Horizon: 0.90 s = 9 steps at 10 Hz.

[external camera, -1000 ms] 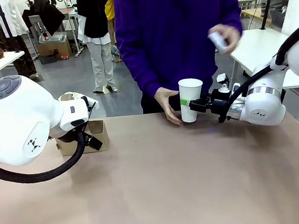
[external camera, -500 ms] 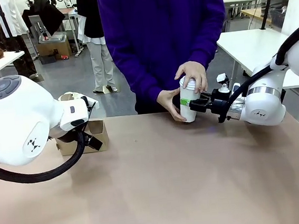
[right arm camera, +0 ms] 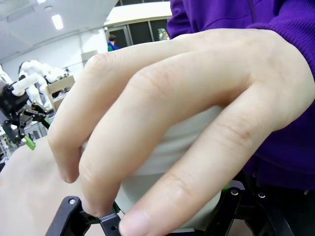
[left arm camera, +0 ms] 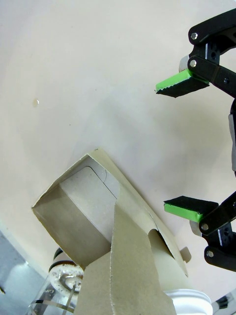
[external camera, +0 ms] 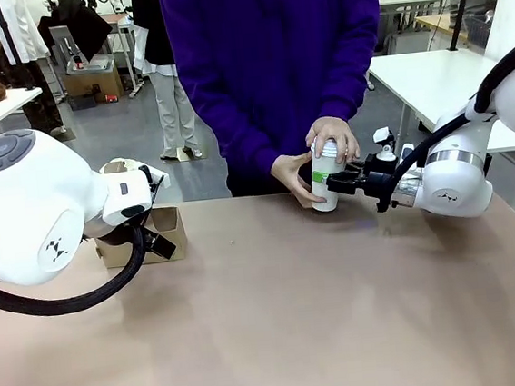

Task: Pour a drink into a cup and package it in a carrier.
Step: When a person places the Paper Cup Lid on the 600 ml Paper Cup , lift the 600 ml Paper Cup.

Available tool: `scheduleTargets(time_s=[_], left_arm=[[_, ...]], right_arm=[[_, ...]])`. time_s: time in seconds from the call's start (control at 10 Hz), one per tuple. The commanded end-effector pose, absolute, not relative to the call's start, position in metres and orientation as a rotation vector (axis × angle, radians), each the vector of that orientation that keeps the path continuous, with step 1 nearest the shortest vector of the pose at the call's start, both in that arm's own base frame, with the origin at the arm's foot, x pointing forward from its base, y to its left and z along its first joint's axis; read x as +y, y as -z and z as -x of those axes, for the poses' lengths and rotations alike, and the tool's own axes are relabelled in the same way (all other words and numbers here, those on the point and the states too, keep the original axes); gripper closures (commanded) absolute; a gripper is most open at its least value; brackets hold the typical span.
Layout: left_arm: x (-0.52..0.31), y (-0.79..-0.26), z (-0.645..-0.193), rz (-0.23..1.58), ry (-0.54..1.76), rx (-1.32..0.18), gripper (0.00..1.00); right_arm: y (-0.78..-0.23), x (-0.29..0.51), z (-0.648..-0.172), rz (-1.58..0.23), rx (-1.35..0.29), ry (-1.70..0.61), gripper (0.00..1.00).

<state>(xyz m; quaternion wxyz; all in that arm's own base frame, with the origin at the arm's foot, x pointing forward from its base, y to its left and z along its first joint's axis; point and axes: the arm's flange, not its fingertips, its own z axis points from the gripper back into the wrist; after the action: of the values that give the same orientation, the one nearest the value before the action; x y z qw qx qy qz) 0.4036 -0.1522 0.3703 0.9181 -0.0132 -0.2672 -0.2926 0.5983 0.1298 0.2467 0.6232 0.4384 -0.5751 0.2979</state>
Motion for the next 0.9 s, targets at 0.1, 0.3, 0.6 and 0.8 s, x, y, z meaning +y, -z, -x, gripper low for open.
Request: scheduleTargets(time_s=[0.1, 0.3, 0.6, 0.8], left_arm=[[-0.1521, -0.3706, -0.4034, 0.029, 0.601, -0.55, 0.0], [-0.1521, -0.3706, -0.4034, 0.029, 0.601, -0.55, 0.0], [-0.1521, -0.3706, -0.4034, 0.029, 0.601, -0.55, 0.0], [-0.1521, -0.3706, -0.4034, 0.029, 0.601, -0.55, 0.0]], right_arm=[[-0.2538, 0.1344, -0.5971, -1.012, -1.338, -0.684, 0.2], [-0.2538, 0.1344, -0.5971, -1.012, -1.338, -0.684, 0.2], [-0.2538, 0.1344, -0.5971, -1.012, -1.338, -0.684, 0.2], [-0.2538, 0.1344, -0.5971, -1.012, -1.338, -0.684, 0.2]])
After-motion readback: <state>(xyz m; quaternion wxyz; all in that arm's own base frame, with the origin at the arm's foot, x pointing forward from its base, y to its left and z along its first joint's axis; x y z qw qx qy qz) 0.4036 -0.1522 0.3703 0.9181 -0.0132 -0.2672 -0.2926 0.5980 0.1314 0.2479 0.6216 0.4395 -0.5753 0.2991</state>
